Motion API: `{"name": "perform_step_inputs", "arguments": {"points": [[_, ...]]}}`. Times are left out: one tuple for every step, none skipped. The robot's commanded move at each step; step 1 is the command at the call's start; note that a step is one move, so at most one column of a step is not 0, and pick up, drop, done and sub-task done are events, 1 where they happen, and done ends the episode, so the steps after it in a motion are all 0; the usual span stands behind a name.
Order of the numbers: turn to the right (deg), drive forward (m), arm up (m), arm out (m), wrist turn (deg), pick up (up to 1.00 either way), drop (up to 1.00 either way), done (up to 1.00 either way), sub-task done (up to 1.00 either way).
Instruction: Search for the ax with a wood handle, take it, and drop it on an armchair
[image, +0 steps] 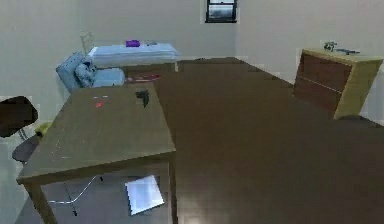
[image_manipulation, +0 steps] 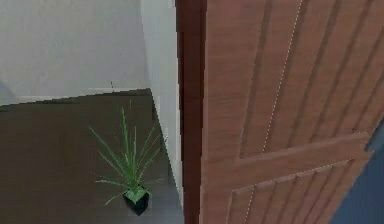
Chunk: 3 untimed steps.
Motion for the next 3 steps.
{"name": "perform_step_inputs", "arguments": {"points": [[-12.0, 0.0, 0.0, 0.0, 0.0, 0.0, 0.0, 0.0, 0.0], [-3.0, 0.0, 0.0, 0.0, 0.0, 0.0, 0.0, 0.0, 0.0], [0.0, 0.5, 0.0, 0.0, 0.0, 0.0, 0.0, 0.0, 0.0]]}}
